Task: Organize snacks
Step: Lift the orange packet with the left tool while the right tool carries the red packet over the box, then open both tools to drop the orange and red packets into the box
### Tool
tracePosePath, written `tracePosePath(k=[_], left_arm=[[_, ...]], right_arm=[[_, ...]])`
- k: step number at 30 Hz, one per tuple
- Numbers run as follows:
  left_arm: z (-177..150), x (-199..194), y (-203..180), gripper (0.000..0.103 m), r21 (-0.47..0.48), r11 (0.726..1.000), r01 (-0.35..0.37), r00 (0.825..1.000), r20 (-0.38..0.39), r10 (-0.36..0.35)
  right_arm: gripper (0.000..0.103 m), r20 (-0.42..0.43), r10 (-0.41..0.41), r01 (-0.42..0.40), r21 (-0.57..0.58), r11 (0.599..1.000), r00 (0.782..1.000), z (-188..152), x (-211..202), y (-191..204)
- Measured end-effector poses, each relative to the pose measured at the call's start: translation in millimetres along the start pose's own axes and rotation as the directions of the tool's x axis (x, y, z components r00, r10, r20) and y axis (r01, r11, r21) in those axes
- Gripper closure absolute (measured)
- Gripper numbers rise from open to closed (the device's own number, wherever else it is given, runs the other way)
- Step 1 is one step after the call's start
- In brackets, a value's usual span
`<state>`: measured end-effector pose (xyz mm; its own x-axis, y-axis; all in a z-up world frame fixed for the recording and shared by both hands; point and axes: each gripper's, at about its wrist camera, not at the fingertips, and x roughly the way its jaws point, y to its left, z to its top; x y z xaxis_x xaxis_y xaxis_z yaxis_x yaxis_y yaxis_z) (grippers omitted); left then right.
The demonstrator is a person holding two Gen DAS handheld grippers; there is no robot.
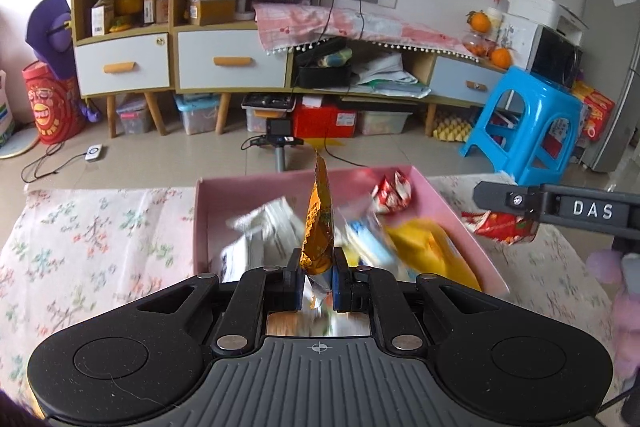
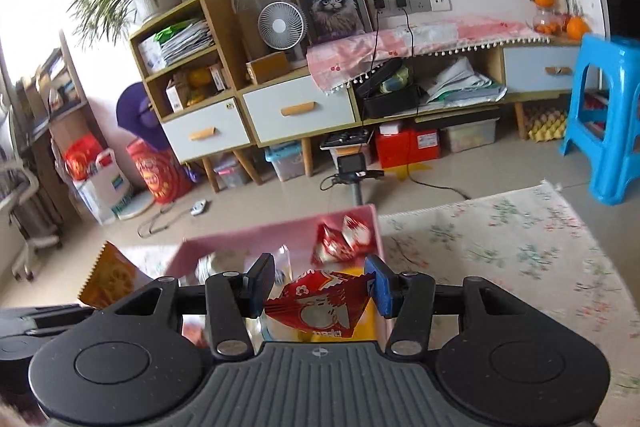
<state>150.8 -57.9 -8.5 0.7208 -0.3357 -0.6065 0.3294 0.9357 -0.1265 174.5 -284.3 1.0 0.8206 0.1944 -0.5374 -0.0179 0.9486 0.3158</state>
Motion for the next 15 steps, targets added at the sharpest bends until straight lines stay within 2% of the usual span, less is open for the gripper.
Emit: tracePosePath(k=[5, 15], left_arm=[[14.4, 33.3, 2.1, 0.093, 0.016, 1.0, -0.002, 1.0, -0.029, 0.003], [26.4, 93.0, -5.3, 0.092, 0.069, 0.998, 0.006, 0.997, -0.079, -0.001]], right_arm=[[0.064, -0.022, 0.023, -0.021, 0.078, 0.997, 0.999, -0.7, 30.2, -3.5], [0.064, -0.03, 0.032, -0.029, 0.107, 0.994, 0.999, 3.3, 59.9, -9.0]])
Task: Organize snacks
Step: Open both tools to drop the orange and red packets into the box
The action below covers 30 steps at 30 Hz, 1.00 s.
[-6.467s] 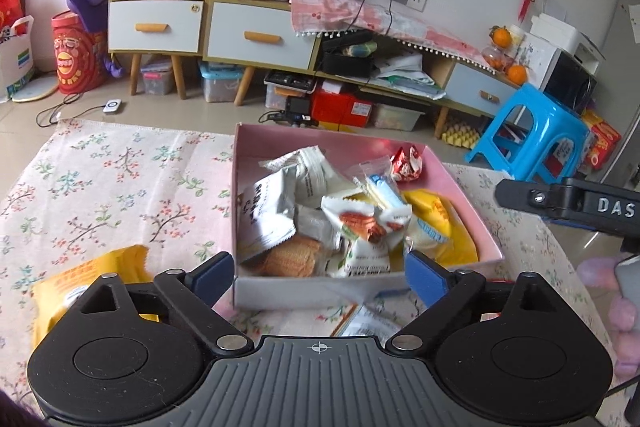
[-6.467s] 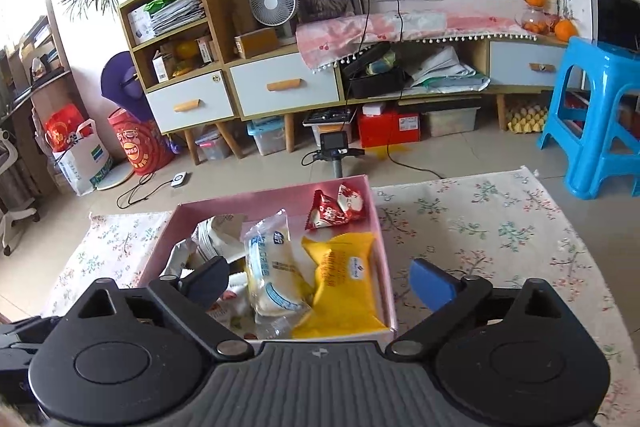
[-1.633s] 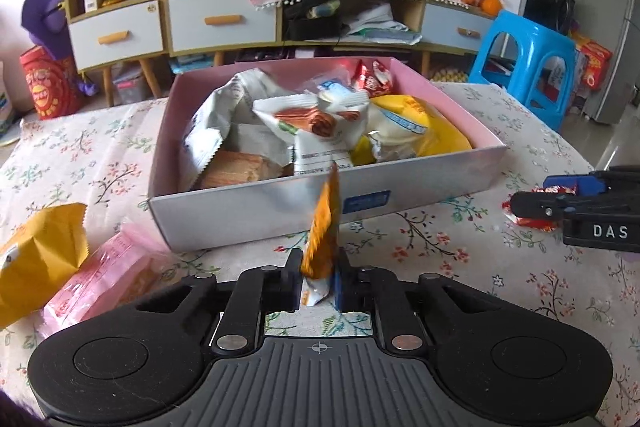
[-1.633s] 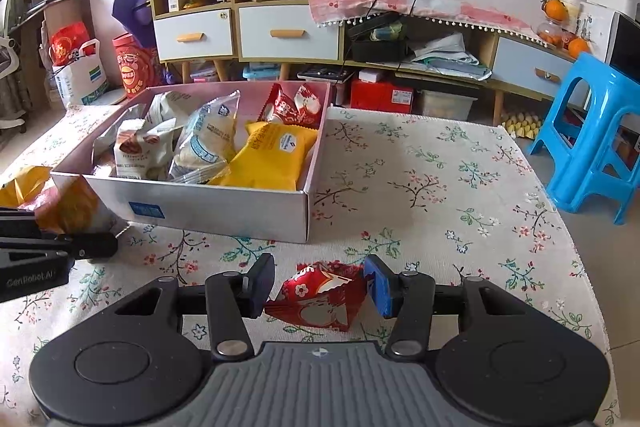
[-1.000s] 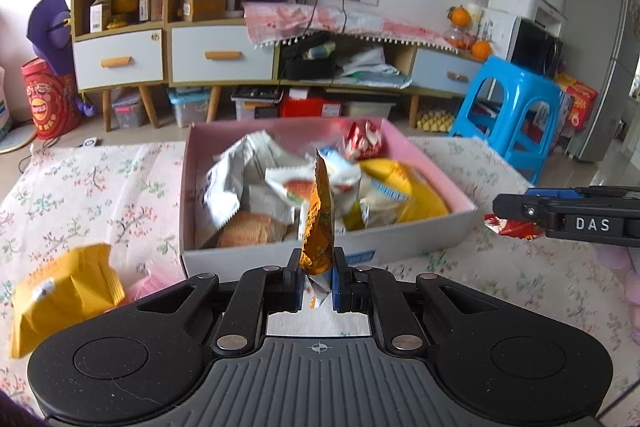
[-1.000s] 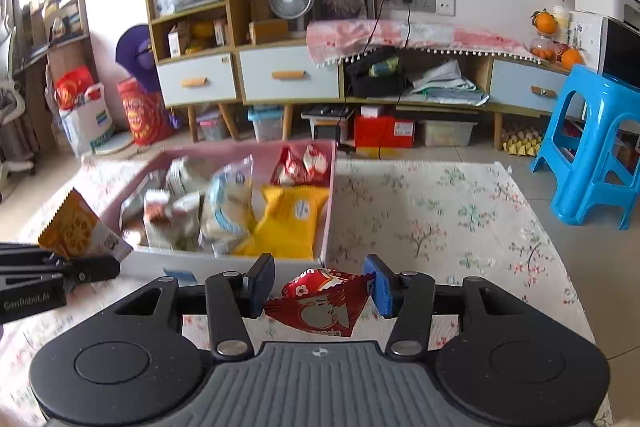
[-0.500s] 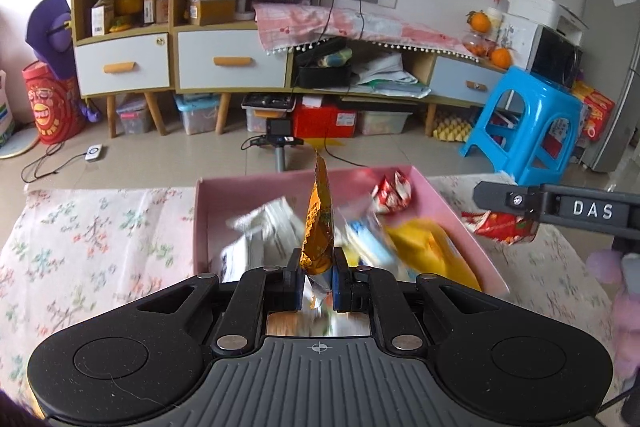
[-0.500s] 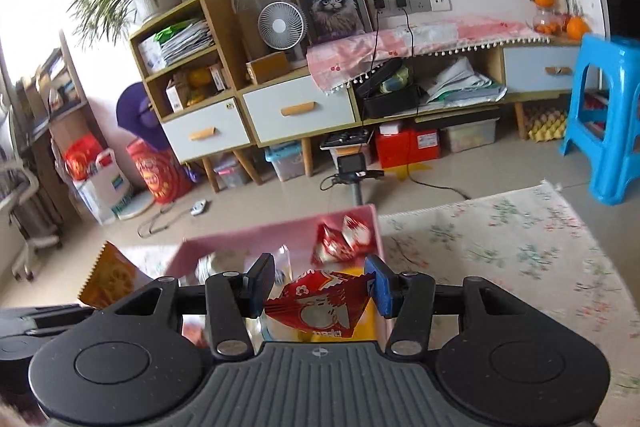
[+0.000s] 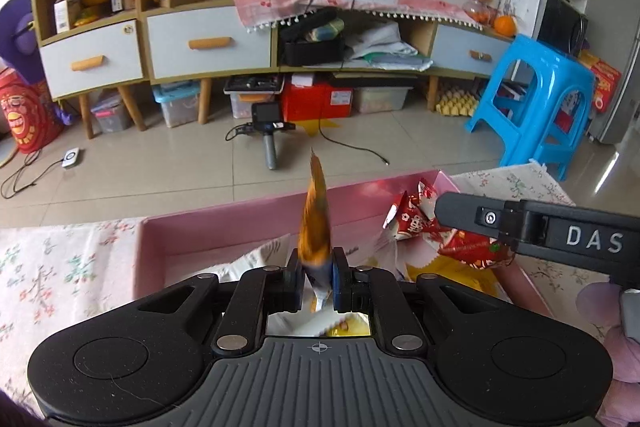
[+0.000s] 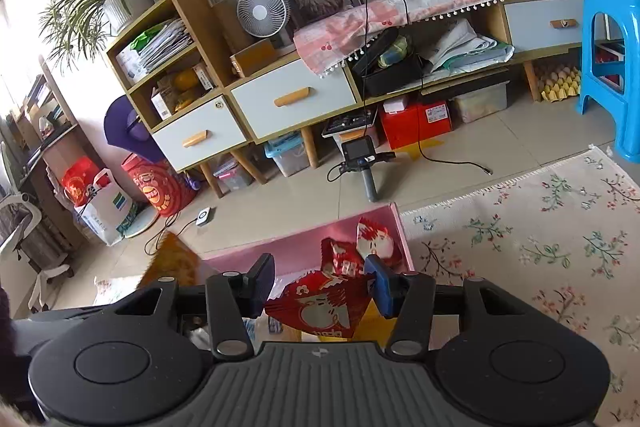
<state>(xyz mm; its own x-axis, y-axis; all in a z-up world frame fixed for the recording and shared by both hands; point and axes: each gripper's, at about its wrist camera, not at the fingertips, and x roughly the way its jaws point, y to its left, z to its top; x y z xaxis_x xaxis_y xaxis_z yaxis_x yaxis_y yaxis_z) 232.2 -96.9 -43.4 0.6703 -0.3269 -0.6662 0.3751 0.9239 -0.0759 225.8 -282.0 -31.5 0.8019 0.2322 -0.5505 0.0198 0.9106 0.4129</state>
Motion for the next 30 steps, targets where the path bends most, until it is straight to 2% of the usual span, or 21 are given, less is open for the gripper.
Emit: tracePosePath(k=[8, 13, 19, 21, 25, 30], left_arm=[[2.0, 19.5, -2.5, 0.09, 0.015, 1.0, 0.003, 1.0, -0.019, -0.003], [2.5, 14.7, -2.5, 0.085, 0.002, 1.0, 0.014, 1.0, -0.003, -0.014], [2.7, -2.4, -8.3, 0.066, 0.006, 1.0, 0.008, 1.0, 0.004, -0.008], [2.3, -10.1, -10.6, 0.051, 0.002, 1.0, 0.002, 1.0, 0.011, -0.002], [-1.6, -29.8, -11.6, 0.041, -0.027, 1.0, 0.005, 1.0, 0.028, -0.004], [-11.2, -56.3, -11.3, 0.032, -0.042, 0.999, 0.008, 0.999, 0.039, -0.006]], right_arm=[[0.061, 0.002, -0.005, 0.005, 0.006, 1.0, 1.0, 2.0, 9.7, -4.9], [0.049, 0.005, -0.004, 0.004, 0.029, 1.0, 1.0, 4.2, 7.1, -9.5], [0.038, 0.01, -0.003, 0.002, 0.037, 0.999, 1.0, 5.8, -5.6, -7.1], [0.036, 0.012, -0.01, 0.01, 0.035, 0.999, 1.0, 6.4, -11.6, -4.9], [0.028, 0.017, -0.023, 0.022, 0.044, 0.999, 1.0, 8.1, -27.9, -2.2], [0.024, 0.011, -0.039, 0.038, 0.022, 0.999, 0.999, 4.5, -47.2, 5.8]])
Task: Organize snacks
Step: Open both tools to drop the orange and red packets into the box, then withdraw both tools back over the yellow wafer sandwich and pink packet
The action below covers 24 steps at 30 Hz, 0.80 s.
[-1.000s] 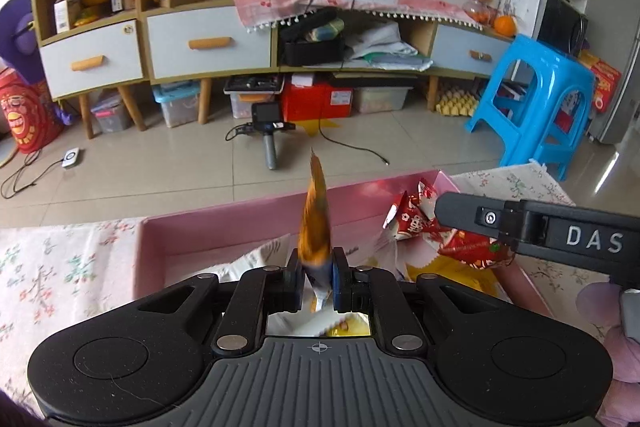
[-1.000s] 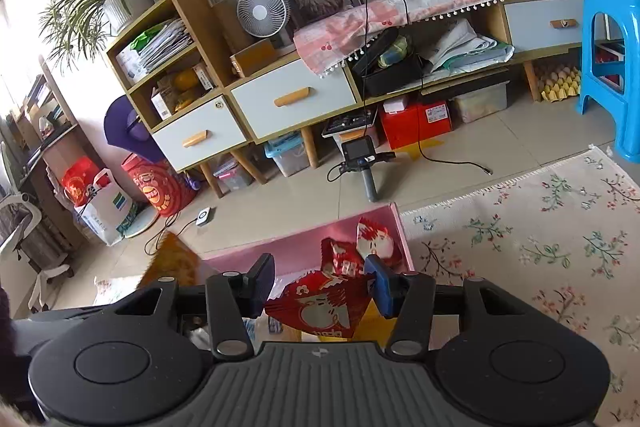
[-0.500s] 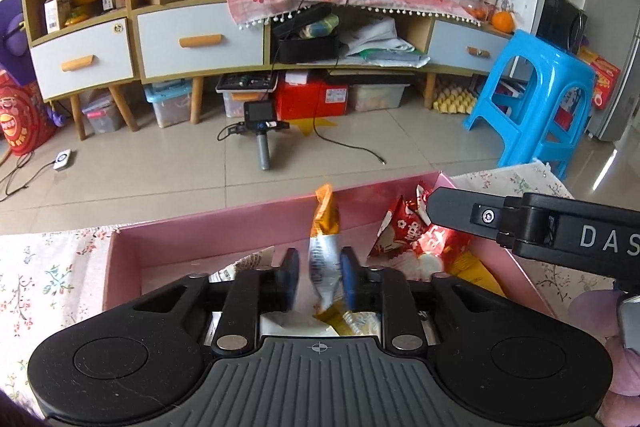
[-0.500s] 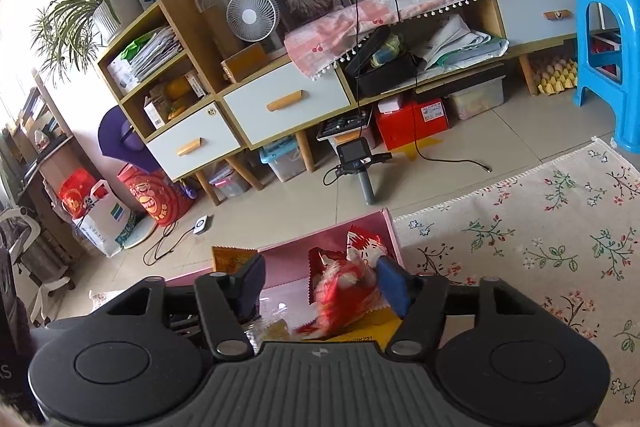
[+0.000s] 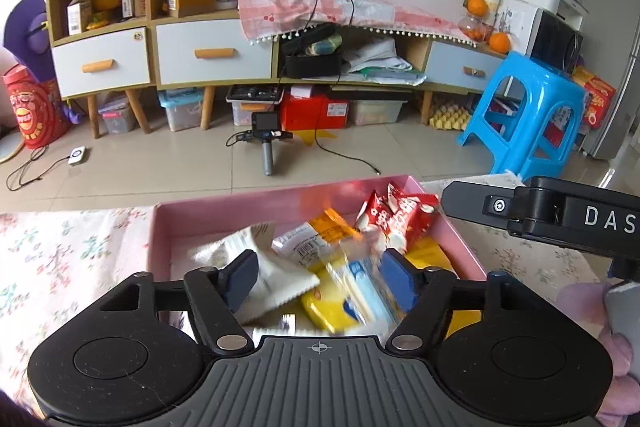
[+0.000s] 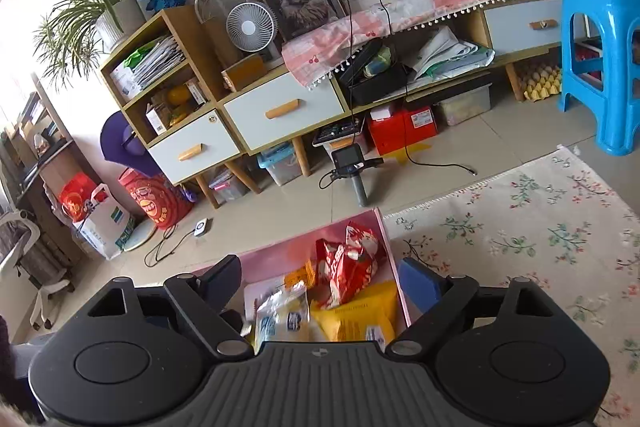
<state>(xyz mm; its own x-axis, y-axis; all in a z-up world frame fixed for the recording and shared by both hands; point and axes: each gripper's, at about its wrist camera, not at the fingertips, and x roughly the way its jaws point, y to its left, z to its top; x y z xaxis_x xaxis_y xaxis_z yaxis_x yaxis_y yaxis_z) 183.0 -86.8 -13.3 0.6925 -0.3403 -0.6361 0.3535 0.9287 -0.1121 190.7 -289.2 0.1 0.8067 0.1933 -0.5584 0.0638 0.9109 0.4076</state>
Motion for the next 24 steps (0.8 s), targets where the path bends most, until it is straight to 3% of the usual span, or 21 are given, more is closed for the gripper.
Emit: tracePosePath(k=[14, 24], left_arm=[[-39.3, -66.4, 10.3, 0.015, -0.014, 1.0, -0.015, 1.0, 0.006, 0.015], [-73.0, -97.5, 26.1, 0.01, 0.001, 0.998, -0.056, 0.998, -0.03, 0.056]], right_arm=[[0.014, -0.035, -0.025, 0.022, -0.077, 0.997, 0.999, -28.3, -43.6, 31.9], [0.01, -0.077, -0.013, 0.005, -0.105, 0.994, 0.997, -57.0, -57.3, 49.0]])
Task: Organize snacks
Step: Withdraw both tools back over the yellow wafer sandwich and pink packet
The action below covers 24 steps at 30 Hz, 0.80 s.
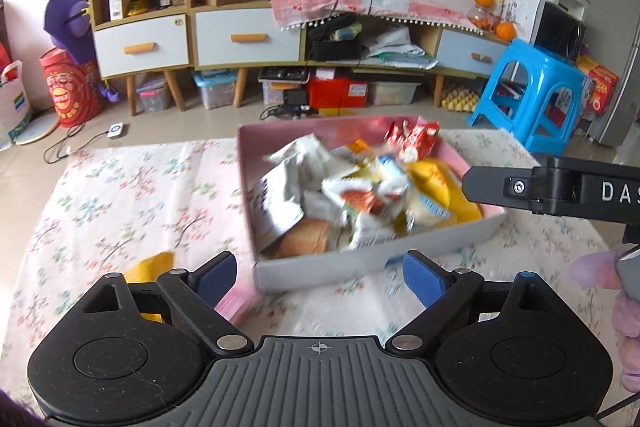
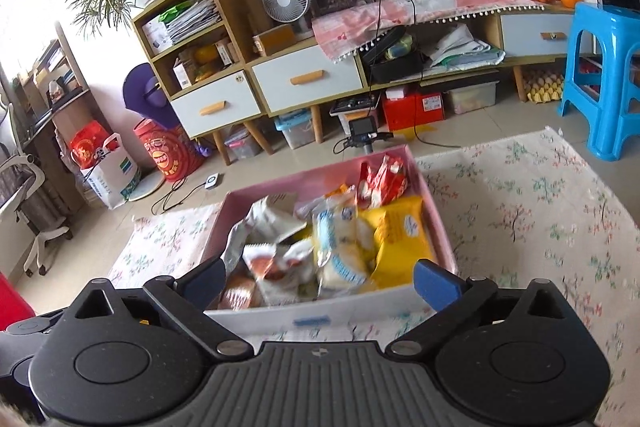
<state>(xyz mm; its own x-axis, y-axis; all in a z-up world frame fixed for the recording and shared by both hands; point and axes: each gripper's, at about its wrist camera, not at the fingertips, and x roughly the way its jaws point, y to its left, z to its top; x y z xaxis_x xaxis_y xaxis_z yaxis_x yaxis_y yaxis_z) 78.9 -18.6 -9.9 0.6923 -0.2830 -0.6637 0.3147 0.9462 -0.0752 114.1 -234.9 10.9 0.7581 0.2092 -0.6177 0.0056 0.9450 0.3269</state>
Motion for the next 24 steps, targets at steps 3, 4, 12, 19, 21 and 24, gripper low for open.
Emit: tracePosePath(k=[3, 4, 12, 19, 21, 24], left_arm=[[-9.6, -8.3, 4.4, 0.007, 0.02, 1.0, -0.005, 1.0, 0.006, 0.005], [-13.3, -11.4, 5.6, 0.006, 0.031, 0.999, -0.004, 1.0, 0.013, 0.004], [-37.8, -21.5, 18.2, 0.004, 0.078, 0.997, -0.01, 1.0, 0.005, 0.009], [-50.7, -28.7, 37.3, 0.004, 0.058, 0.998, -0.024, 1.0, 0.002, 0.024], [-54.5, -31.2, 42.3, 0.003, 0.066, 0.997, -0.042, 0.999, 0.009, 0.042], [-58.8, -33.8, 51.4, 0.003, 0.061, 0.996, -0.057, 0.998, 0.015, 0.056]], right_arm=[[0.01, -0.013, 0.004, -0.004, -0.024, 1.0, 1.0, -10.8, -3.8, 5.3], [0.009, -0.013, 0.004, -0.004, -0.032, 0.999, 1.0, -13.7, -4.4, 6.5], [0.009, -0.045, 0.013, -0.018, -0.116, 0.993, 0.999, -37.3, 2.5, 18.0], [0.009, -0.04, 0.018, -0.026, -0.203, 0.979, 0.999, -56.0, -1.4, 30.7], [0.009, -0.047, 0.026, -0.036, -0.217, 0.976, 0.999, -59.0, -1.5, 34.1], [0.009, -0.052, 0.032, -0.043, -0.234, 0.971, 0.998, -64.0, -1.7, 41.5]])
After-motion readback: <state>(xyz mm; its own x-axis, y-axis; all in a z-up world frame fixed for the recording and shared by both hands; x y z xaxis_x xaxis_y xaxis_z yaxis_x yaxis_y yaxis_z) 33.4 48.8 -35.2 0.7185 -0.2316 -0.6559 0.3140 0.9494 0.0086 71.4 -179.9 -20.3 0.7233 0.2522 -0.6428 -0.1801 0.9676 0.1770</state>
